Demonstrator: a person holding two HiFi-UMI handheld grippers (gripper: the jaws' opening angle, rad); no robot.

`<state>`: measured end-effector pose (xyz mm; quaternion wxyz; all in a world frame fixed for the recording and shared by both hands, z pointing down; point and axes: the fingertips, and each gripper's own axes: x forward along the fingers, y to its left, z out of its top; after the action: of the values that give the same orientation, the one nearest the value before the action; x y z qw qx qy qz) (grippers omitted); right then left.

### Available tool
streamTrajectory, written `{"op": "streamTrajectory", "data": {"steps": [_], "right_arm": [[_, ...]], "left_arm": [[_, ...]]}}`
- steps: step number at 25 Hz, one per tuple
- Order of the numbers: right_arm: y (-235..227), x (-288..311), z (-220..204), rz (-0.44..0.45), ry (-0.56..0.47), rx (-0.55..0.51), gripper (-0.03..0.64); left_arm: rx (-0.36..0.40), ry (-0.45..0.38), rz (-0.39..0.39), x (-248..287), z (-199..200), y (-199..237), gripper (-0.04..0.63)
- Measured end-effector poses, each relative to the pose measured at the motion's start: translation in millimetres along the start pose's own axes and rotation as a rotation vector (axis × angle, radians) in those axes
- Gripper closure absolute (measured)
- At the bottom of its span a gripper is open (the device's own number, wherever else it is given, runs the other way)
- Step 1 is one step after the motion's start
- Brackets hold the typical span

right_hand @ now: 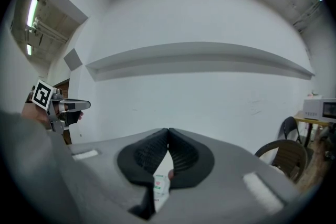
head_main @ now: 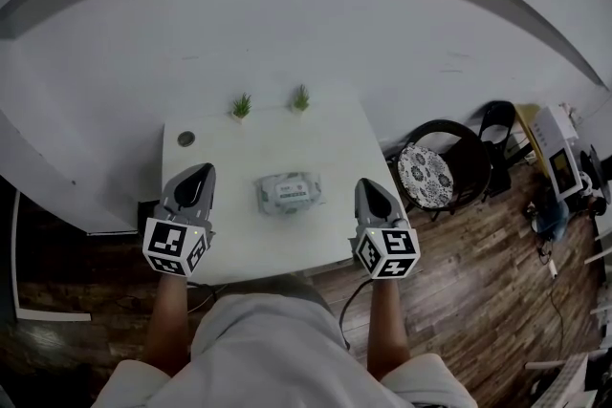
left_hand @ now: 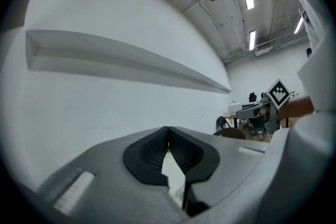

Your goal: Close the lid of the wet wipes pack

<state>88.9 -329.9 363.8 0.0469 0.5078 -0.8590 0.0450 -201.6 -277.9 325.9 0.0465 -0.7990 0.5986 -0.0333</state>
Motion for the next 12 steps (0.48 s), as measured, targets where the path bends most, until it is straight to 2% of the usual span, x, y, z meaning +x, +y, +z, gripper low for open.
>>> {"op": "streamTrajectory", "data": {"steps": [7, 12], "right_arm": [[0.7, -6.1, 6.3, -0.012, -0.020, -0.008, 0.614], [0.9, -7.7, 12.6, -0.011, -0.034, -0.017, 0.614]], "left_arm": [[-0.029, -0.022, 0.016, -3.8, 5.0, 5.1, 0.586], [-0.036, -0.025, -0.013, 0.7, 7.5, -0.1, 0.586]]}}
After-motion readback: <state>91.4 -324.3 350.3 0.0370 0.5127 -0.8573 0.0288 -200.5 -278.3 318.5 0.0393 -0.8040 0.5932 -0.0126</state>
